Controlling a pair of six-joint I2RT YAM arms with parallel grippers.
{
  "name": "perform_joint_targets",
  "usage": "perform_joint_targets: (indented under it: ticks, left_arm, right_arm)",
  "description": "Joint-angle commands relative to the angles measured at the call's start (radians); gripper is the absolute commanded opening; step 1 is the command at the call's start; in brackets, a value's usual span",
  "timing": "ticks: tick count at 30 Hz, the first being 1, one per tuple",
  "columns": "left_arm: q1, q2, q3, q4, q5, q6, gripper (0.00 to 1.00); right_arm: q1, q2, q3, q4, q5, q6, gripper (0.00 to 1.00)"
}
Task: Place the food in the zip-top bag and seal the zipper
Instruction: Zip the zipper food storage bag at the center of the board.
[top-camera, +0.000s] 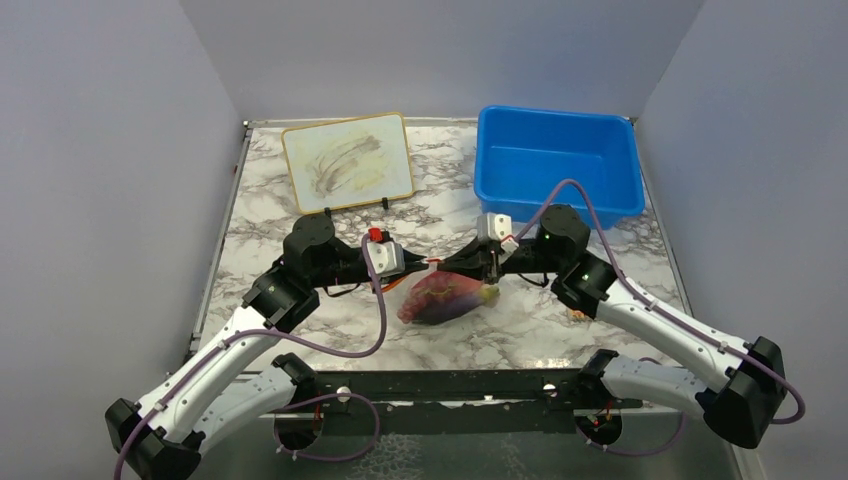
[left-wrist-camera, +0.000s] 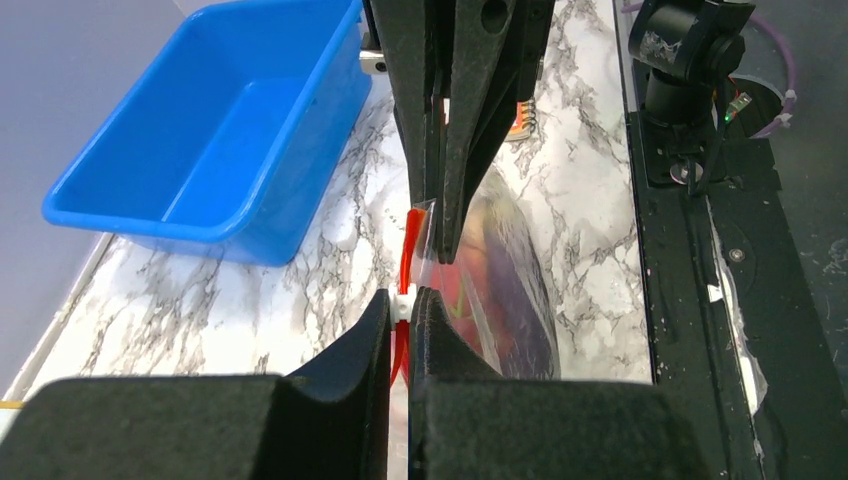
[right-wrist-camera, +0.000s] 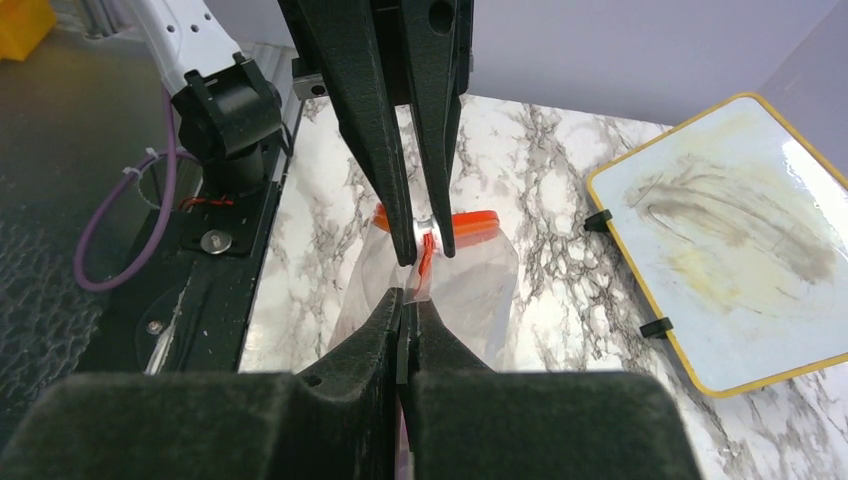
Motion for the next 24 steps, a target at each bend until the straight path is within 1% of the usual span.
perform_joint_targets:
  ticks: [1, 6, 7, 9, 10, 11, 13, 16, 20, 24]
  left_arm:
    - [0.006, -0.007, -0.017, -0.103, -0.072, 0.024, 0.0]
    - [0.007, -0.014, -0.024, -0.094, -0.037, 0.016, 0.0]
    - [0.006, -0.013, -0.023, -0.085, -0.025, 0.008, 0.0]
    - [0.006, -0.01, -0.023, -0.062, -0.004, -0.006, 0.0]
    - [0.006, -0.008, -0.023, -0.054, 0.003, -0.009, 0.0]
    - [0.006, -0.007, -0.023, -0.047, 0.006, -0.01, 0.0]
    - [0.006, -0.005, -0.023, -0.043, 0.008, -0.009, 0.0]
    - [0.006, -0.004, -0.023, -0.042, 0.01, -0.008, 0.0]
    - [0.007, -0.008, -0.026, -0.04, 0.017, -0.007, 0.0]
    - [0.007, -0.008, -0.028, -0.038, 0.02, -0.007, 0.0]
  right_arm:
    - [-0.004, -0.064, 0.012, 0.056, 0.006, -0.022, 0.01]
    - [-0.004, -0.057, 0.013, 0.034, 0.004, -0.024, 0.01]
    - [-0.004, -0.042, 0.023, 0.022, -0.008, -0.017, 0.02]
    - [-0.004, -0.008, 0.058, -0.036, -0.045, -0.023, 0.22]
    - [-0.004, 0.007, 0.074, -0.058, -0.062, -0.023, 0.28]
    - [-0.004, 0.017, 0.083, -0.063, -0.078, -0.018, 0.31]
    - [-0.003, 0.018, 0.078, -0.037, -0.077, 0.001, 0.34]
    - [-0.003, 0.002, 0.065, -0.001, -0.054, 0.011, 0.35]
    - [-0.004, 0.029, 0.093, -0.02, -0.046, 0.016, 0.4]
    - [-0.004, 0.044, 0.097, -0.005, -0.012, 0.031, 0.41]
